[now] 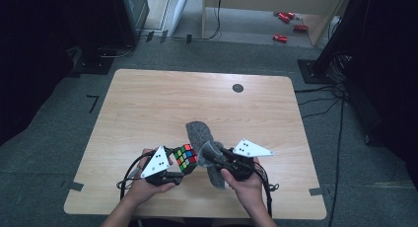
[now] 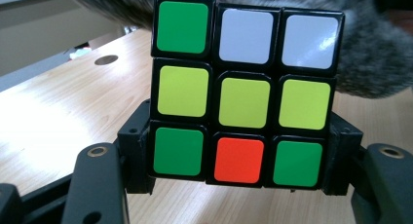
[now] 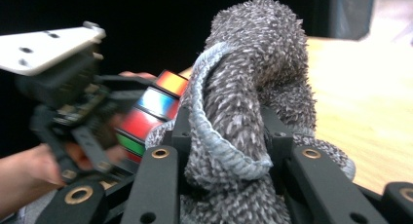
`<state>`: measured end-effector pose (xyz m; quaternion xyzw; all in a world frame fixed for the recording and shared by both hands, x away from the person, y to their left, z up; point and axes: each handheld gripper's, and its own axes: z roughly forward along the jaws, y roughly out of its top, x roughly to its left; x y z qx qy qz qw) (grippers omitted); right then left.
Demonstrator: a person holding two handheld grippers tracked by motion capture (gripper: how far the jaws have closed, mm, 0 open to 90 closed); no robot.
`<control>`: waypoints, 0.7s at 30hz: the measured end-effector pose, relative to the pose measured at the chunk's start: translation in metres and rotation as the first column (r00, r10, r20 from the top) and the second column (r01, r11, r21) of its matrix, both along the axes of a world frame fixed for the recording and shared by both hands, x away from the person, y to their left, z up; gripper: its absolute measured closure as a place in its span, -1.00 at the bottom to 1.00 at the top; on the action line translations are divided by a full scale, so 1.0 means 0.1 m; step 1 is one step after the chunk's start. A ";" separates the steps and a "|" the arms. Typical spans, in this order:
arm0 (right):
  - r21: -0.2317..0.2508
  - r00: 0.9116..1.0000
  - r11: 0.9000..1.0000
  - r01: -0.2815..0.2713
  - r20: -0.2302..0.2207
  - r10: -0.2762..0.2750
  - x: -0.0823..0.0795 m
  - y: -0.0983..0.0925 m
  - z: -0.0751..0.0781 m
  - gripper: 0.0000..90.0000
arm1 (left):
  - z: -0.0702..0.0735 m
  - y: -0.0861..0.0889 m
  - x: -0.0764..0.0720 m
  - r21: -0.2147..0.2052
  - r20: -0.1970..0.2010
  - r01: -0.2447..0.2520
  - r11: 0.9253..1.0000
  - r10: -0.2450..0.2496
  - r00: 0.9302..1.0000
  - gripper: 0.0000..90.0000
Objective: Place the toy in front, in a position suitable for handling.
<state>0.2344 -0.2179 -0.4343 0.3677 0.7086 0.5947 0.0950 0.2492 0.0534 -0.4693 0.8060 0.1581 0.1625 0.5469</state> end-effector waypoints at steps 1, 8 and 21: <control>-0.004 1.000 1.000 0.001 -0.008 -0.001 0.01 -0.01 -0.01 0.51 | -0.01 -0.01 0.00 0.009 -0.001 -0.006 1.000 0.006 1.000 -0.24; -0.024 0.993 0.995 -0.097 0.071 0.099 -0.14 0.25 0.10 0.50 | -0.03 -0.04 -0.01 0.026 0.004 -0.001 1.000 0.001 1.000 -0.24; -0.010 0.996 0.997 -0.070 0.060 0.071 -0.13 0.22 0.07 0.50 | -0.04 -0.04 0.01 0.011 -0.024 -0.008 1.000 0.008 1.000 -0.24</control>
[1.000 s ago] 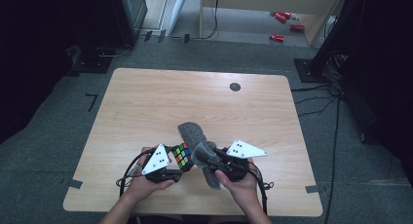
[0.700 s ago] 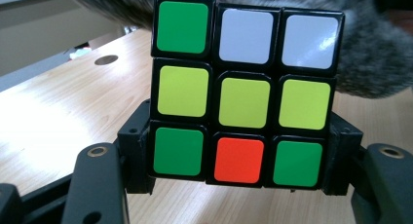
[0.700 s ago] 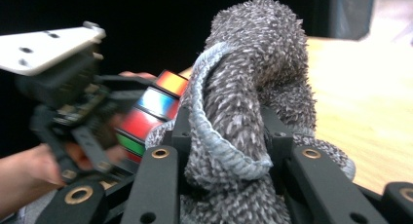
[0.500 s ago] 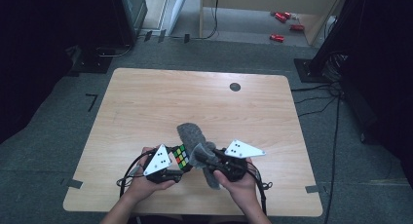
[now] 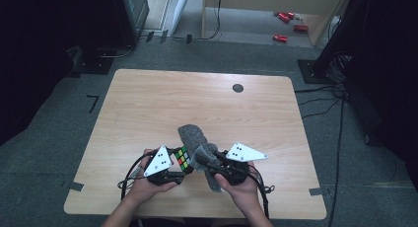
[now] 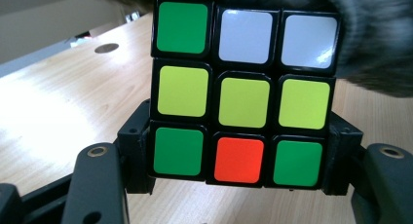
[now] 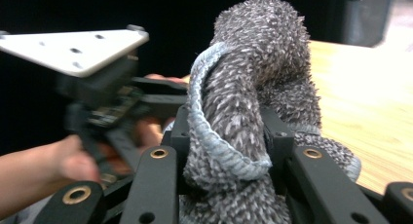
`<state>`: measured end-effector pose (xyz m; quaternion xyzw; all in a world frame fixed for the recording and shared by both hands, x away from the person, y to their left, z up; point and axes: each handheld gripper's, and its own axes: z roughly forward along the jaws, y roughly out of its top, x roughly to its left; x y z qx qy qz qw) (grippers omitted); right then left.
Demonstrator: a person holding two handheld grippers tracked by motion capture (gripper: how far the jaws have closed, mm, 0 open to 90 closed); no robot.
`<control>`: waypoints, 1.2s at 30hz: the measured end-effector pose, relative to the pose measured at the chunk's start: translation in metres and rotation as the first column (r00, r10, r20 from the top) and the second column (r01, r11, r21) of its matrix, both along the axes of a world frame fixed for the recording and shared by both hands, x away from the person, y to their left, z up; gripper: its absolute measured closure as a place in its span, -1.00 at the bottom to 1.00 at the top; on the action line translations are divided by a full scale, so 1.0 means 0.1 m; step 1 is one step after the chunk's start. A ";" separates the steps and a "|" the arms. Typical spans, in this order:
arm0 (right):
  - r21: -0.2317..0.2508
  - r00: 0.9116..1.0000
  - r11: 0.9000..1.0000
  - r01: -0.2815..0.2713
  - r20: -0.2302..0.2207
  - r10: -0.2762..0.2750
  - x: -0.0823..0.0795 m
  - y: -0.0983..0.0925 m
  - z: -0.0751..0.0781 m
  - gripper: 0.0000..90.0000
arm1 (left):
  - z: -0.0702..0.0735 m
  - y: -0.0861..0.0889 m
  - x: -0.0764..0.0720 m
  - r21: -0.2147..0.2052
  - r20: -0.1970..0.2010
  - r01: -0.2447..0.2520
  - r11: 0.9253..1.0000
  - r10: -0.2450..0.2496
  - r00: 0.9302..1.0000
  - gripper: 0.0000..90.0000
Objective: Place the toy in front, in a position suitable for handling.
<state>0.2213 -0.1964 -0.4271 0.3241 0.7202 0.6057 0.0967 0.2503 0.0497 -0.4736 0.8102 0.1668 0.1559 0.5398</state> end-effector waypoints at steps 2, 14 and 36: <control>0.005 1.000 1.000 -0.001 -0.002 0.001 0.00 0.01 0.00 0.50 | 0.01 0.00 0.00 -0.002 0.005 -0.006 1.000 0.006 1.000 -0.24; 0.007 0.998 0.998 0.058 -0.020 -0.058 0.01 -0.02 0.00 0.50 | 0.00 0.01 0.01 -0.030 -0.010 -0.016 0.999 0.016 1.000 -0.24; -0.042 0.989 0.990 0.133 -0.065 -0.136 0.11 -0.11 -0.15 0.51 | 0.00 0.02 0.02 -0.013 -0.013 -0.038 0.999 0.038 0.999 -0.24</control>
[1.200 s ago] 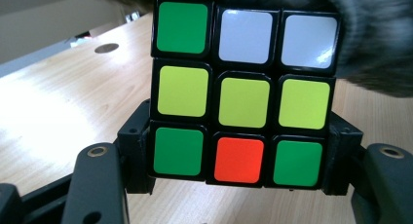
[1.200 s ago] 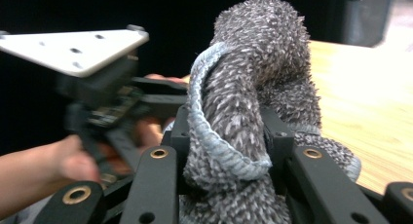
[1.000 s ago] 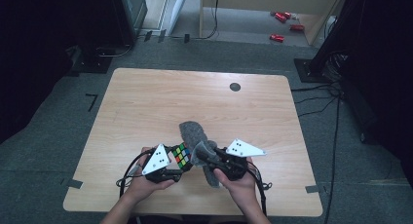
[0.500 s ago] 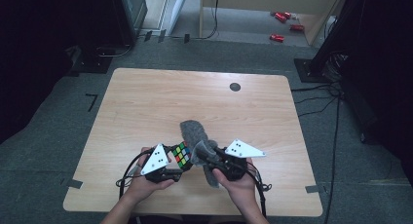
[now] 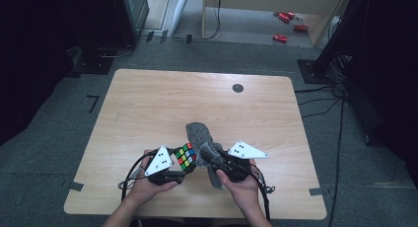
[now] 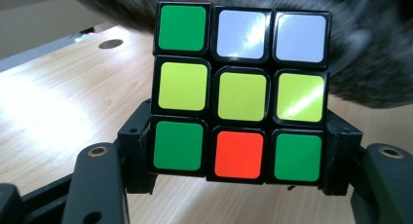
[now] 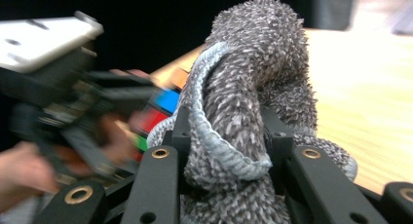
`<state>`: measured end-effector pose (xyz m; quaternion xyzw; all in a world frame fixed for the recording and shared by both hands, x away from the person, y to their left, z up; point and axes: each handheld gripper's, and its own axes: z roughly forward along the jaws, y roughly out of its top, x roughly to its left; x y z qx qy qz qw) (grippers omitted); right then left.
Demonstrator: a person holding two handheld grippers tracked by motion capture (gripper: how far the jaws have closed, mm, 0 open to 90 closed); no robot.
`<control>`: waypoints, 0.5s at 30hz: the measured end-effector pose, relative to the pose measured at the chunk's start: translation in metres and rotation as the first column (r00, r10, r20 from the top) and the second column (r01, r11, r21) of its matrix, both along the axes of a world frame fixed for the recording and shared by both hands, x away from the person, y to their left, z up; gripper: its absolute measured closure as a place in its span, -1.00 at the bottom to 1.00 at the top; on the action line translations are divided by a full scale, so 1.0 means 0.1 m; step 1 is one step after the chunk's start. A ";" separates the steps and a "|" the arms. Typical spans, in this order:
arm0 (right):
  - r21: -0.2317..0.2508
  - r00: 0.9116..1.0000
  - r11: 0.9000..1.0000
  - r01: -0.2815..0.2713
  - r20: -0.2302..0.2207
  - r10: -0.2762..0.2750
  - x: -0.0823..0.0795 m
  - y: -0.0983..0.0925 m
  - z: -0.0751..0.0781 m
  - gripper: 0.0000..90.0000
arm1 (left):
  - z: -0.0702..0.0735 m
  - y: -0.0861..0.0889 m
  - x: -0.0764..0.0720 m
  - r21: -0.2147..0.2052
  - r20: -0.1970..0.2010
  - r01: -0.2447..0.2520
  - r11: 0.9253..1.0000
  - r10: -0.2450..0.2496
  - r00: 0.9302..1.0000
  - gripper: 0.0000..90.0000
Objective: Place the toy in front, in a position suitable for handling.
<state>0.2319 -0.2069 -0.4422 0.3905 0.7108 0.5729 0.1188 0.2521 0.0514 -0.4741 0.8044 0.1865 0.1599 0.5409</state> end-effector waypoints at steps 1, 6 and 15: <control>0.003 1.000 1.000 0.003 -0.009 -0.003 0.00 -0.01 -0.01 0.52 | 0.00 0.01 0.01 -0.013 -0.007 0.002 1.000 -0.002 1.000 -0.24; 0.029 0.998 0.998 -0.054 0.039 0.053 -0.09 0.10 0.10 0.51 | -0.01 0.03 0.02 -0.058 -0.030 -0.017 0.998 0.015 0.999 -0.24; 0.047 1.000 0.999 -0.005 -0.026 0.007 0.00 -0.01 0.03 0.53 | -0.01 -0.02 -0.02 -0.022 0.004 -0.022 1.000 0.022 1.000 -0.24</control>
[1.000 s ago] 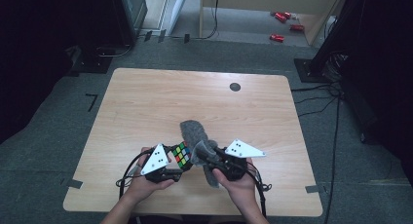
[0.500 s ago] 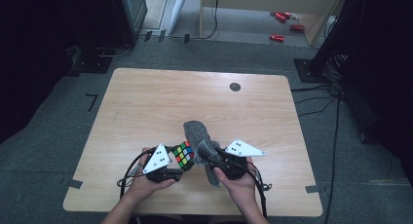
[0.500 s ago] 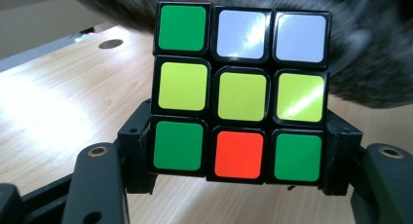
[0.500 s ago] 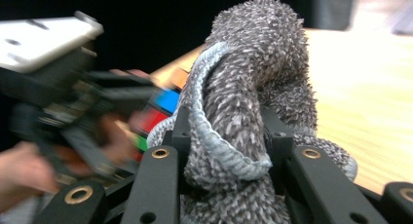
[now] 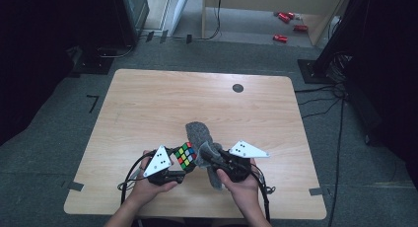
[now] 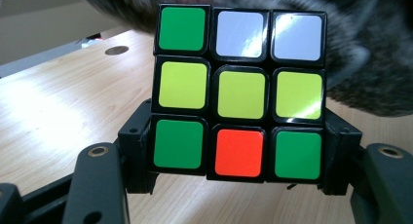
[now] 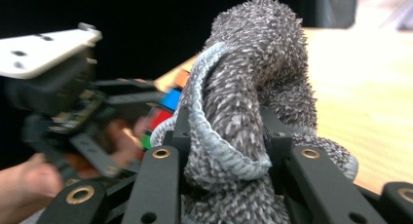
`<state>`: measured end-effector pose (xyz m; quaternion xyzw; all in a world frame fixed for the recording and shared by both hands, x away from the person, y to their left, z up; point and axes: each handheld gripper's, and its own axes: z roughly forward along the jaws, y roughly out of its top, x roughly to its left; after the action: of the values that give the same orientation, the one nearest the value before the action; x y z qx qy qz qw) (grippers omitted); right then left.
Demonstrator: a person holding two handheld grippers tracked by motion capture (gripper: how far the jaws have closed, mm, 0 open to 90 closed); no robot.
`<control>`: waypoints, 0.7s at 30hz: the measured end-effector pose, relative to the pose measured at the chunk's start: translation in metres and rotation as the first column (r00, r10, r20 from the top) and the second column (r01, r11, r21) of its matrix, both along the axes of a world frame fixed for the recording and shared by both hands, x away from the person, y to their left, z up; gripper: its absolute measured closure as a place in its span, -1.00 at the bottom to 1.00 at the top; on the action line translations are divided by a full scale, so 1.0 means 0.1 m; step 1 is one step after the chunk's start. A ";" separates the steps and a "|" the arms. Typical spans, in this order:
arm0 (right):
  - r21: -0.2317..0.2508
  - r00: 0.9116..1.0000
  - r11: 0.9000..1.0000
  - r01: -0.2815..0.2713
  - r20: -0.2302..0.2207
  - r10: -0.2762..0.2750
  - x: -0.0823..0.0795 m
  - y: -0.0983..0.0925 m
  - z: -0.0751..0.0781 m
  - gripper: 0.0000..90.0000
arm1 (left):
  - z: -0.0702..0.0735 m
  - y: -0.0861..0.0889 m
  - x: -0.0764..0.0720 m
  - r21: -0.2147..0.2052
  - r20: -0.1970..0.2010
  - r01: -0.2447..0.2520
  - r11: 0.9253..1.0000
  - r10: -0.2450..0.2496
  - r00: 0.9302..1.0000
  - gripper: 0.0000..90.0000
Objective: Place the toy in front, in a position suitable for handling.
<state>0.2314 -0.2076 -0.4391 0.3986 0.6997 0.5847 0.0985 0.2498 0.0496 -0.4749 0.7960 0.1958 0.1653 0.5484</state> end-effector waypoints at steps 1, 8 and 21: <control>0.001 1.000 1.000 0.000 -0.008 0.000 0.01 0.00 -0.02 0.53 | 0.00 0.00 0.00 0.004 -0.004 -0.001 1.000 0.001 1.000 -0.24; -0.007 1.000 1.000 -0.028 0.014 0.028 0.00 0.13 0.19 0.52 | 0.04 0.02 0.03 -0.053 -0.033 -0.018 0.998 0.016 0.999 -0.23; -0.024 0.997 0.999 -0.043 -0.068 0.041 0.21 0.03 0.09 0.49 | -0.11 -0.12 0.05 0.012 -0.002 -0.045 0.999 0.045 0.999 -0.23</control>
<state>0.2526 -0.2050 -0.4302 0.4021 0.7183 0.5638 0.0675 0.2544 0.0375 -0.4858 0.7948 0.2132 0.1777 0.5396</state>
